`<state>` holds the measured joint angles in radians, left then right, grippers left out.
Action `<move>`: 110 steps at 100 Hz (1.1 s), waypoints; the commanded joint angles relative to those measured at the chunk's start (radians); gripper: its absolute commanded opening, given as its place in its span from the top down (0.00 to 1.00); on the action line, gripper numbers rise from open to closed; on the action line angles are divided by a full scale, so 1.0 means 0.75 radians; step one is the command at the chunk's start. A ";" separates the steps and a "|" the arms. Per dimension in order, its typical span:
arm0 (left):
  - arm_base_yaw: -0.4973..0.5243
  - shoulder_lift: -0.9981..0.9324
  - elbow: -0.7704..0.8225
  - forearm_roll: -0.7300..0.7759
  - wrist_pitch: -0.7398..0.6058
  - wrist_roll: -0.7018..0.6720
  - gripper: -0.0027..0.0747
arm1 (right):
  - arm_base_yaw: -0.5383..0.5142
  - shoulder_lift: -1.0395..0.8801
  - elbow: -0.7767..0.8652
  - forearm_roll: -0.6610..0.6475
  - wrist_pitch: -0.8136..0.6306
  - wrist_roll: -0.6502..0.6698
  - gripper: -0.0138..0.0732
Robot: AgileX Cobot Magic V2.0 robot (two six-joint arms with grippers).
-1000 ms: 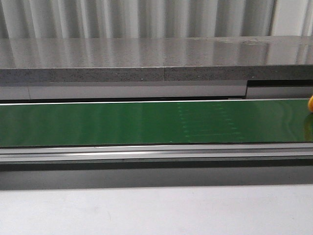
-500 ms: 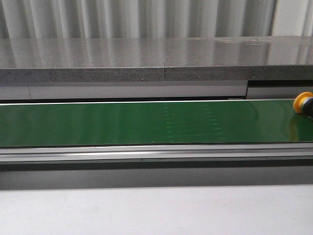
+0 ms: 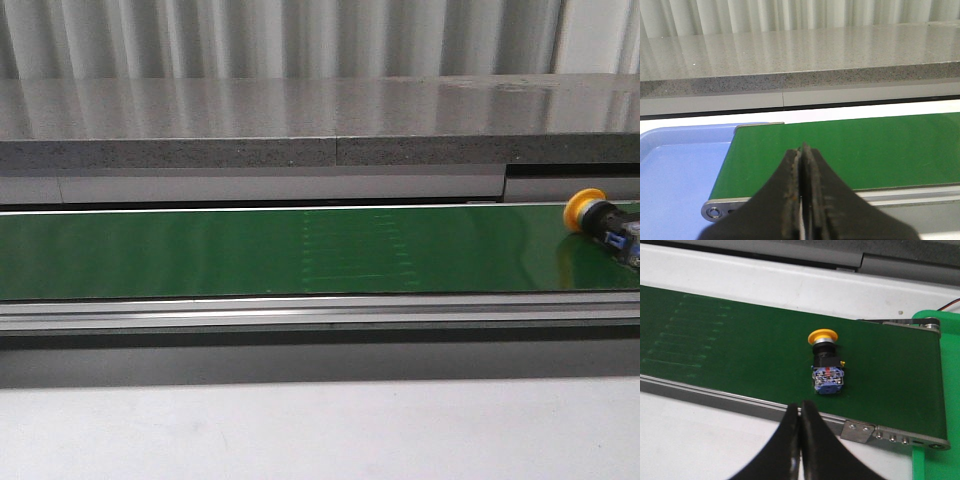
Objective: Move button from right to left
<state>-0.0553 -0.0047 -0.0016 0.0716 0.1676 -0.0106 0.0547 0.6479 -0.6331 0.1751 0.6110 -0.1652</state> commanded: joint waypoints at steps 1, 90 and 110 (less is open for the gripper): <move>-0.005 -0.046 0.033 -0.009 -0.110 -0.007 0.99 | 0.002 -0.124 0.038 0.020 -0.117 -0.019 0.92; -0.005 -0.043 -0.061 0.034 -0.247 0.014 0.99 | 0.002 -0.590 0.205 0.034 -0.108 -0.019 0.92; -0.005 0.099 -0.303 0.003 0.035 0.004 0.99 | 0.002 -0.590 0.205 0.034 -0.108 -0.019 0.92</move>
<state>-0.0553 0.0068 -0.1242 0.0851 0.1839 0.0000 0.0547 0.1969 -0.4576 0.1926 0.6031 -0.1668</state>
